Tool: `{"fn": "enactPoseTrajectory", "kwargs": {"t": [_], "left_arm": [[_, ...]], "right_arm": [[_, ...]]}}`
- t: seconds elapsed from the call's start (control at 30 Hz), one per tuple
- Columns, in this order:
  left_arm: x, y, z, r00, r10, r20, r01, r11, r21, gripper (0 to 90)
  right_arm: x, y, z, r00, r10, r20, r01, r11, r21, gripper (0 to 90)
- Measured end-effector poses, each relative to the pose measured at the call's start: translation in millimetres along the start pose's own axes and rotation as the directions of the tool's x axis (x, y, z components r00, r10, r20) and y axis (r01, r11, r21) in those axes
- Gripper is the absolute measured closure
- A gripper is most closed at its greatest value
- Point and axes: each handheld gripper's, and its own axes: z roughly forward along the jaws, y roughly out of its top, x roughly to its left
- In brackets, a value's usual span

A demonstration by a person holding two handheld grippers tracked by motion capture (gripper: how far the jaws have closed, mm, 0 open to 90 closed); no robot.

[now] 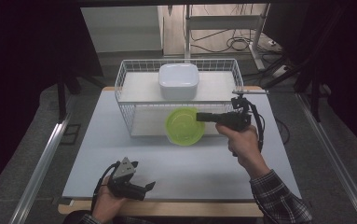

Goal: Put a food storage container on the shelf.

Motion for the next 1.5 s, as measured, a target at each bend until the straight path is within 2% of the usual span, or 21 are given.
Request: {"fn": "enactPoseTrajectory", "kwargs": {"t": [0.43,0.57,0.8,1.1,1.23,1.4,1.5], "left_arm": [[-0.2,0.0,0.6,1.0,-0.001,0.004,0.001,1.0,0.003,2.2],[-0.4,-0.1,0.6,1.0,-0.004,0.007,0.004,1.0,0.004,2.1],[-0.2,-0.3,0.7,0.9999,-0.006,0.012,0.006,1.0,0.003,2.2],[-0.2,-0.5,0.8,0.9998,-0.004,0.017,0.003,1.0,0.005,2.2],[-0.3,-0.5,0.9,0.9998,-0.004,0.019,0.003,1.0,0.005,2.2],[-0.4,-0.5,0.9,0.9998,-0.002,0.02,0.002,1.0,0.004,2.2],[-0.4,-0.5,0.8,0.9998,-0.002,0.021,0.002,1.0,0.004,2.2]], "right_arm": [[23.7,45.5,-7.8,0.9996,-0.021,-0.02,0.02,0.998,-0.064,82.1],[29.7,61.2,-4.9,0.9996,-0.029,-0.004,0.029,0.996,-0.08,82.1],[37.4,90.5,2.7,0.9981,-0.02,0.058,0.028,0.991,-0.128,82.0],[36.1,114.2,17.9,0.9897,0.042,0.137,-0.015,0.981,-0.193,82.0],[33.5,121.0,24.7,0.9827,0.08,0.167,-0.04,0.973,-0.229,82.0],[26.0,125.9,32.7,0.9689,0.134,0.208,-0.077,0.963,-0.26,81.9],[20.1,127.4,37.4,0.9644,0.155,0.214,-0.094,0.958,-0.271,81.8]]}}
